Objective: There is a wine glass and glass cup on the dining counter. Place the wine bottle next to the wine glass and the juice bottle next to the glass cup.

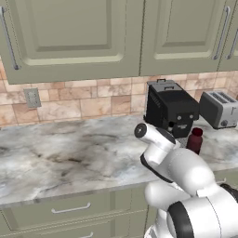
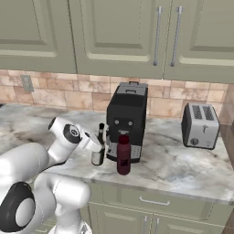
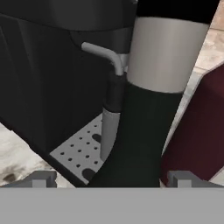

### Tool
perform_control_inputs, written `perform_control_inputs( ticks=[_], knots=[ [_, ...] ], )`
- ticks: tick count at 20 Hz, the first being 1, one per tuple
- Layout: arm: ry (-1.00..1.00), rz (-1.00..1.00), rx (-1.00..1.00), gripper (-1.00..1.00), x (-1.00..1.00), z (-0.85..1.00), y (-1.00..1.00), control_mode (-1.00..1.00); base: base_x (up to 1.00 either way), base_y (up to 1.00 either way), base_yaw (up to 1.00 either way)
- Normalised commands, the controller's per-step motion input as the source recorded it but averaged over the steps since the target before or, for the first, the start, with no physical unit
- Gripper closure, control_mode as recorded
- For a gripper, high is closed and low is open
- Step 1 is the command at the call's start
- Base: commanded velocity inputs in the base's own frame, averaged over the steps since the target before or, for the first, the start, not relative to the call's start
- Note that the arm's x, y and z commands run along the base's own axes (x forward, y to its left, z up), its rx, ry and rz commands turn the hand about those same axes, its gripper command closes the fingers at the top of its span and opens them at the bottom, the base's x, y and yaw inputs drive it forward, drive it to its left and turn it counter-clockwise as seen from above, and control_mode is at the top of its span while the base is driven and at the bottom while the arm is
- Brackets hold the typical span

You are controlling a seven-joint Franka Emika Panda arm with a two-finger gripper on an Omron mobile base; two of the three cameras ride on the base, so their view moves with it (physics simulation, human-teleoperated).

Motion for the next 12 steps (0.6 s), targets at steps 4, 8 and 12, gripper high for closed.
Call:
perform_control_inputs(
  ticks=[4, 8, 12],
  knots=[
    [0.0, 0.05, 0.0, 1.0, -0.01, -0.02, -0.07, -1.0, 0.0, 0.0, 0.0],
    [0.0, 0.06, 0.0, 1.0, -0.11, 0.0, -0.07, -1.0, 0.0, 0.0, 0.0],
    [0.0, 0.06, 0.0, 1.0, -0.18, 0.0, 0.0, -1.0, 0.0, 0.0, 0.0]
  ],
)
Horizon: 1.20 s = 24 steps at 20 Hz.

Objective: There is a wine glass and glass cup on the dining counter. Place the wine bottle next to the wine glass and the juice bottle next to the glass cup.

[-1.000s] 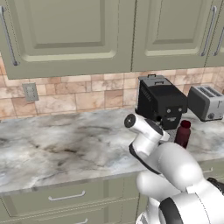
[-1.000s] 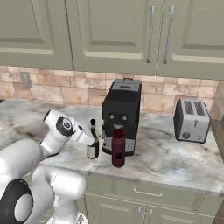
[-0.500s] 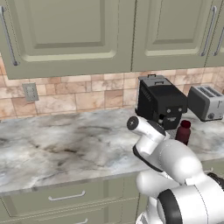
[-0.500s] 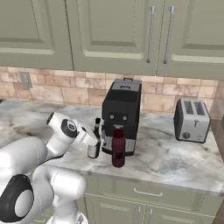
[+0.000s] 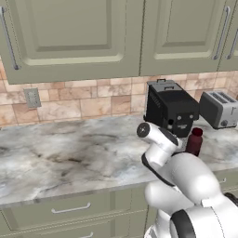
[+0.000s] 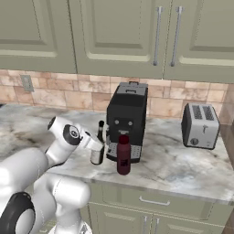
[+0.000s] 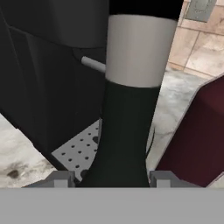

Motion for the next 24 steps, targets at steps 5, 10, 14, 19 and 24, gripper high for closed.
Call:
perform_control_inputs(
  ticks=[5, 10, 14, 19, 24],
  knots=[
    [0.0, 0.05, 0.0, 1.0, -0.2, 0.06, 0.12, -1.0, 0.0, 0.0, 0.0],
    [0.0, 0.02, 0.0, 1.0, -0.23, 0.16, 0.24, -1.0, 0.0, 0.0, 0.0],
    [0.0, 0.0, 0.0, 1.0, -0.32, 0.14, 0.32, -1.0, 0.0, 0.0, 0.0],
    [-0.01, 0.0, 0.0, 1.0, -0.39, 0.17, 0.24, -1.0, 0.0, 0.0, 0.0],
    [-0.02, -0.01, 0.0, 1.0, -0.34, 0.18, 0.17, -1.0, 0.0, 0.0, 0.0]
  ],
)
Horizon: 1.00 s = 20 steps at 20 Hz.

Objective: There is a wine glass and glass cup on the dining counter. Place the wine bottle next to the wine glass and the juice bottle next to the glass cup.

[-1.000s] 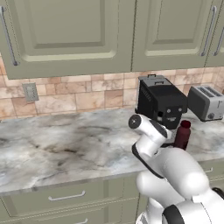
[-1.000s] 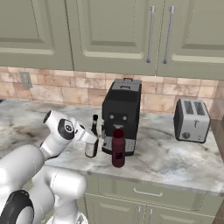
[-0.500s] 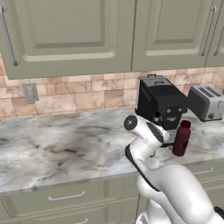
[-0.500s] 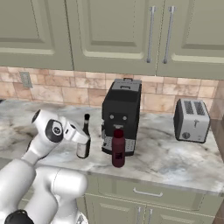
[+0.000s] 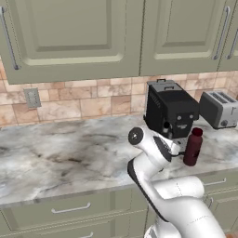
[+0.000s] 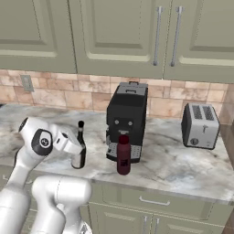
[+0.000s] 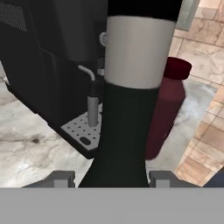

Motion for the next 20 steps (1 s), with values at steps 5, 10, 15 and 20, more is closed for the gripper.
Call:
perform_control_inputs(
  ticks=[5, 10, 15, 20],
  knots=[
    [-0.01, -0.03, -0.01, 1.0, -0.23, 0.34, 0.09, -1.0, 0.0, 0.0, 0.0],
    [-0.03, 0.0, -0.07, 1.0, -0.15, 0.29, 0.15, -1.0, 0.0, 0.0, 0.0],
    [-0.01, 0.0, -0.08, 1.0, -0.11, 0.3, 0.12, -1.0, 0.0, 0.0, 0.0],
    [-0.01, -0.02, -0.06, 1.0, -0.19, 0.21, 0.1, -1.0, 0.0, 0.0, 0.0]
  ],
)
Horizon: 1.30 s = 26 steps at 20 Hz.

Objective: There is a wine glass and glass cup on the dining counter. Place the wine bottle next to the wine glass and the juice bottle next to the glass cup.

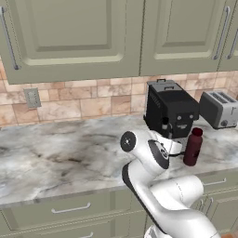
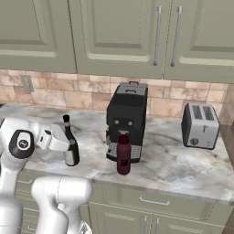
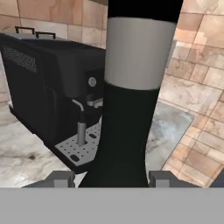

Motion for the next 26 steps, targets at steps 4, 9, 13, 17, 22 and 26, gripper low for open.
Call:
perform_control_inputs(
  ticks=[4, 9, 13, 17, 22, 26],
  knots=[
    [0.0, -0.06, -0.02, 1.0, -0.13, 0.17, 0.04, -1.0, 0.0, 0.0, 0.0],
    [0.0, -0.07, 0.0, 1.0, -0.15, 0.17, 0.03, -1.0, 0.0, 0.0, 0.0],
    [0.0, -0.04, 0.0, 1.0, -0.1, 0.14, 0.0, -1.0, 0.0, 0.0, 0.0],
    [0.02, -0.02, 0.0, 1.0, 0.0, 0.04, 0.0, -1.0, 0.0, 0.0, 0.0],
    [0.0, 0.0, 0.0, 1.0, 0.0, 0.0, 0.0, -1.0, 0.0, 0.0, 0.0],
    [0.0, 0.0, 0.0, 1.0, 0.0, 0.0, 0.0, -1.0, 0.0, 0.0, 0.0]
  ],
)
